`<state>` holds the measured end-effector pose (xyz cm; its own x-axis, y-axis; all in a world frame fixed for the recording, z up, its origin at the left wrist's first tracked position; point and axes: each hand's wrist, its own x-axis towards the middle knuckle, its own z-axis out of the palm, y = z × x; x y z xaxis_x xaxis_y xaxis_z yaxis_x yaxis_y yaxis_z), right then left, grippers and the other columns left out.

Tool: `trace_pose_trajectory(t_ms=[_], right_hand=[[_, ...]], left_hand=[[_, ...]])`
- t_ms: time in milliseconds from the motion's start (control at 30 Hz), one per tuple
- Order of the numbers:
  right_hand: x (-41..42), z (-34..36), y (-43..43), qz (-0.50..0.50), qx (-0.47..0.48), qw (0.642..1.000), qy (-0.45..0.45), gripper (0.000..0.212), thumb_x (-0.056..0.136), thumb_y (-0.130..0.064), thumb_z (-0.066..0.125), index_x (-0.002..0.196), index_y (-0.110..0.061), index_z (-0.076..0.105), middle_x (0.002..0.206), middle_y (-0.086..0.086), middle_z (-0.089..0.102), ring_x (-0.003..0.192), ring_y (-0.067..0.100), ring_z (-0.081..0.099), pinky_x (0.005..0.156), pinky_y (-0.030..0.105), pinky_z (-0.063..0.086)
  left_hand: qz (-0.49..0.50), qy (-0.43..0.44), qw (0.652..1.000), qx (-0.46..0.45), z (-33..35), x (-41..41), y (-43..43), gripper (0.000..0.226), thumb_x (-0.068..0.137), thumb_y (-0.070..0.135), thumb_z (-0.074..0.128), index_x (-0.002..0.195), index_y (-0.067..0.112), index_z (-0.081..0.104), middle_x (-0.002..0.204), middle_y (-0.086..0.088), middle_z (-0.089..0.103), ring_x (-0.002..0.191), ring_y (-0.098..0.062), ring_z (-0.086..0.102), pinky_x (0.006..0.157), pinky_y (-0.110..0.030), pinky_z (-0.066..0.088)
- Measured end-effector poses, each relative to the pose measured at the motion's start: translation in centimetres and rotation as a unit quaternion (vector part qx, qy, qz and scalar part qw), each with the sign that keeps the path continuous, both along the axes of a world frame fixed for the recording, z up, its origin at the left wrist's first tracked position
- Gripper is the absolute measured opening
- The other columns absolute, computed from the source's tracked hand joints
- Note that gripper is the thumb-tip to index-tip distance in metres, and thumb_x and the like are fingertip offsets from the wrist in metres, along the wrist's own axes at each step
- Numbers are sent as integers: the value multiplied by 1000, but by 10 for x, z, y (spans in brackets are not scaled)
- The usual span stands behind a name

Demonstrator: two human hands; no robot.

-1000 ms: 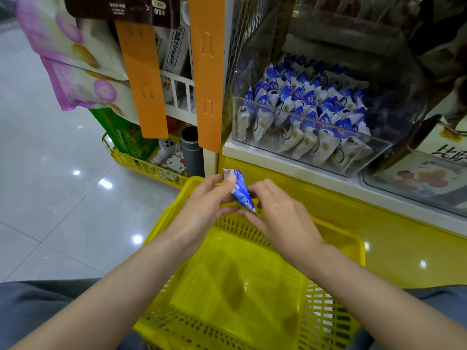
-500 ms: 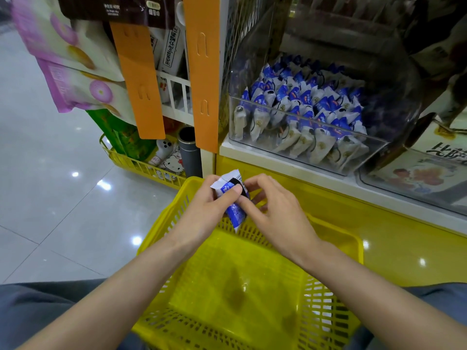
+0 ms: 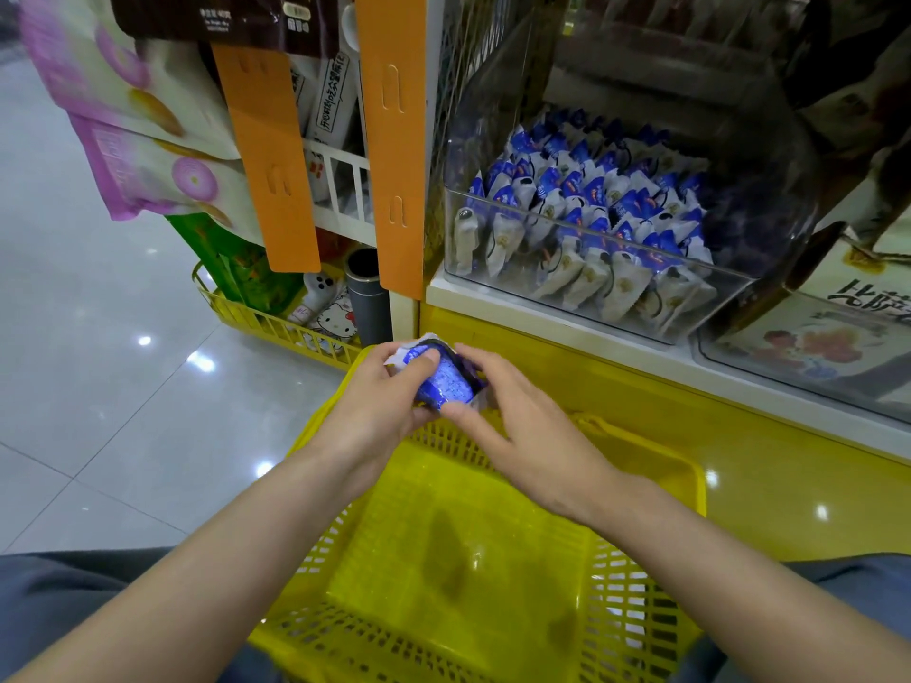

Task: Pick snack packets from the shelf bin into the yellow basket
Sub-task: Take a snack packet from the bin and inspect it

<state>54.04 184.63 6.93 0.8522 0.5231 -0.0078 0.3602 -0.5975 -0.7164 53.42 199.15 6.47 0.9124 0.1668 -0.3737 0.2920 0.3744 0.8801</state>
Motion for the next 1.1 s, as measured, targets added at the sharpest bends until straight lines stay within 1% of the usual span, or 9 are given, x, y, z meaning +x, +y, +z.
trace_pose_trajectory(t_ms=[67, 167, 233, 333, 467, 700, 900, 1000, 1100], right_hand=[[-5, -2, 1, 36, -35, 998, -32, 75, 81, -61, 47, 144, -26, 22, 142, -12, 33, 127, 0, 35, 104, 18, 30], [-1, -2, 0, 18, -27, 997, -67, 57, 88, -42, 54, 138, -22, 36, 135, -8, 40, 121, 3, 40, 101, 24, 37], [5, 1, -1, -10, 14, 997, -72, 36, 91, -33, 53, 124, -19, 53, 118, -6, 51, 105, 2, 48, 92, 23, 41], [11, 8, 0, -65, 87, 992, -62, 8, 91, -27, 54, 89, -28, 61, 86, -10, 59, 72, 1, 52, 70, 21, 46], [18, 13, -4, -140, 149, 979, 22, 23, 94, -27, 50, 73, -29, 58, 50, -13, 55, 45, -3, 51, 46, 8, 34], [27, 21, -12, -207, 221, 951, 64, 27, 96, -29, 44, 80, -20, 62, 63, 0, 61, 46, 1, 49, 43, 14, 40], [32, 35, -19, -142, 99, 980, -95, 22, 94, -29, 49, 81, -19, 62, 61, 3, 60, 48, 14, 51, 47, 28, 44], [36, 42, -17, -74, 64, 988, -119, 19, 94, -31, 48, 85, -24, 63, 62, -3, 60, 52, 9, 53, 52, 24, 44], [59, 63, -23, -118, 76, 973, -181, 20, 95, -31, 46, 93, -20, 63, 75, -10, 65, 65, 2, 59, 60, 20, 49]], left_hand=[[6, 21, 999, -43, 2, 1, 3, 29, 93, 10, 51, 120, -2, 48, 93, -14, 65, 73, -18, 66, 62, -28, 58], [-7, 43, 996, -83, 8, -1, 3, 21, 93, 7, 49, 113, 1, 51, 91, -17, 63, 70, -19, 66, 55, -30, 57], [-35, 45, 997, -48, 10, -2, 2, 13, 93, 16, 50, 105, 11, 54, 95, -13, 62, 77, -20, 64, 62, -32, 57], [-104, 18, 991, 83, 8, -4, 4, 35, 89, 44, 47, 116, 22, 55, 111, -1, 61, 100, -16, 57, 84, -34, 49], [-94, -34, 986, 132, 12, -5, 4, 31, 87, 41, 52, 104, 16, 61, 98, 2, 69, 93, -10, 65, 83, -32, 52], [-119, -58, 988, 75, 13, -4, -2, 17, 92, 16, 51, 104, 6, 59, 82, 1, 74, 75, -9, 69, 62, -20, 54], [-159, -79, 971, 160, 26, 8, 2, 26, 82, 21, 66, 106, 17, 57, 102, 0, 69, 90, -8, 66, 74, -17, 51], [-211, -128, 946, 210, 37, 14, 1, 19, 83, 13, 66, 102, 13, 64, 101, -6, 70, 94, -16, 64, 85, -29, 49], [-156, -146, 953, 213, 38, 20, 2, 8, 86, 14, 63, 93, 12, 65, 98, -5, 71, 94, -16, 64, 86, -27, 48]])
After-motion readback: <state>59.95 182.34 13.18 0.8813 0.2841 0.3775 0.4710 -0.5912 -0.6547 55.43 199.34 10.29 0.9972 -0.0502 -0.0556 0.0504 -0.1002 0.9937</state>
